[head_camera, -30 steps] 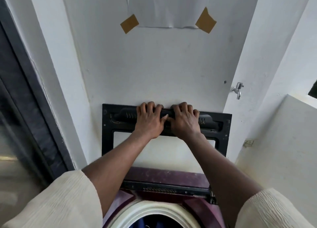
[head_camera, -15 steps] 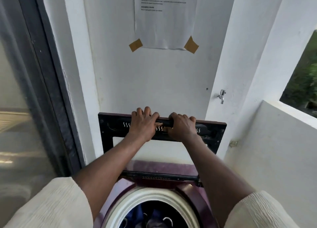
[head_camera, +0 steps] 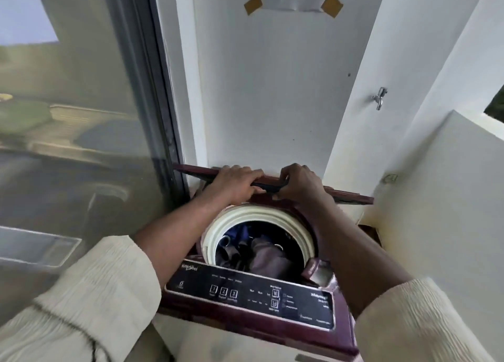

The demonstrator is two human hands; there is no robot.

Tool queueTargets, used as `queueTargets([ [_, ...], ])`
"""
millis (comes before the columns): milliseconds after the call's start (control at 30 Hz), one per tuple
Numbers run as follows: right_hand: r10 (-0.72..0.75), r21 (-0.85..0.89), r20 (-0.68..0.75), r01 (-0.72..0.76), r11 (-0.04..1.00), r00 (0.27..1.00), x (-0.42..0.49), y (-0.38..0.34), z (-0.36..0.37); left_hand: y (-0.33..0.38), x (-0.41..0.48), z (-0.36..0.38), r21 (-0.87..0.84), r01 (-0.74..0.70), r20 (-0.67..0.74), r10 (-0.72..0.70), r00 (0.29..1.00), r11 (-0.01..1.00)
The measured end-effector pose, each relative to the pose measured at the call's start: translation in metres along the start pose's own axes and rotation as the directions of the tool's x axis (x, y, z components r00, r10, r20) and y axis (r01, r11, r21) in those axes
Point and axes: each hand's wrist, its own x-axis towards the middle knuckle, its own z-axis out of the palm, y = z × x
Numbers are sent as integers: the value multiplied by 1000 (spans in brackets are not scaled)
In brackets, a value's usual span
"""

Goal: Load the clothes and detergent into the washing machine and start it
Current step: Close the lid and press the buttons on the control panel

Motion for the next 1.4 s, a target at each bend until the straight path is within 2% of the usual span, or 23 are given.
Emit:
queueTargets([
  [200,19,-39,134,-13,999,991,-55,7,60,11,-53,54,-83,29,153,-16,988,996],
  [367,49,4,228,-51,999,972,-81,22,110,10,-76,93,-194,74,373,3,928,978],
  [600,129,105,294,-166,981,947,-99,34,165,12,-93,145,-261,135,422,-13,907,956],
  [767,194,174,205,-231,957,959,-100,37,187,8,-91,159,-299,145,393,-16,919,943],
  [1033,245,254,115,-267,930,963,-100,37,195,0,-86,171,-305,74,360,43,932,949],
  [1267,234,313,35,-233,921,972,-103,39,202,-22,-118,192,-183,-158,259,203,944,970],
  [1400,212,302,37,-214,929,976,-101,44,205,-32,-143,204,-202,-172,208,214,954,964],
])
